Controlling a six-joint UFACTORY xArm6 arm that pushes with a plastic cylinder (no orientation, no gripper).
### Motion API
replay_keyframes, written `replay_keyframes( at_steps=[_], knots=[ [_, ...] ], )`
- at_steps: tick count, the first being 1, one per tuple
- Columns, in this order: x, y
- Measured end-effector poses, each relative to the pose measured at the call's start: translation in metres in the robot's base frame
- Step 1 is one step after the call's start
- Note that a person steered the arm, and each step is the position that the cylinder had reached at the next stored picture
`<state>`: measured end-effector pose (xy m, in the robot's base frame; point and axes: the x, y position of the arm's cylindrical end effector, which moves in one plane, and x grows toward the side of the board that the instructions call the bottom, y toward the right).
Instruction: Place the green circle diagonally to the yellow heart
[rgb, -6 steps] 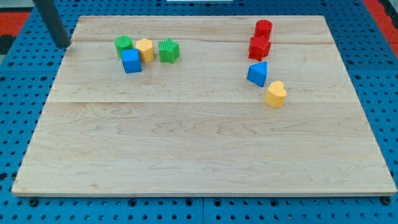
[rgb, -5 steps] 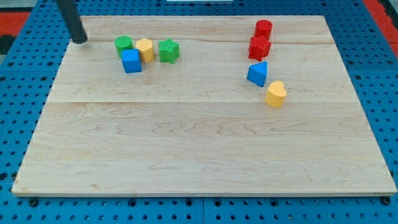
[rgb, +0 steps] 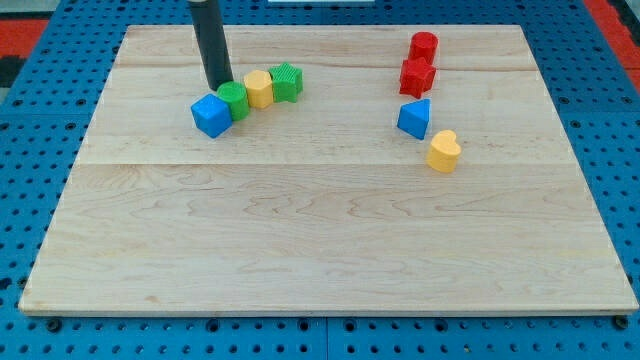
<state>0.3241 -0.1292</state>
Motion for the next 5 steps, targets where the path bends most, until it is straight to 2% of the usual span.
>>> replay_keyframes(
  at_steps=[1,3,5],
  knots=[
    [0.019,0.010],
    [0.073,0.093],
    [0.116,0.034]
  ],
)
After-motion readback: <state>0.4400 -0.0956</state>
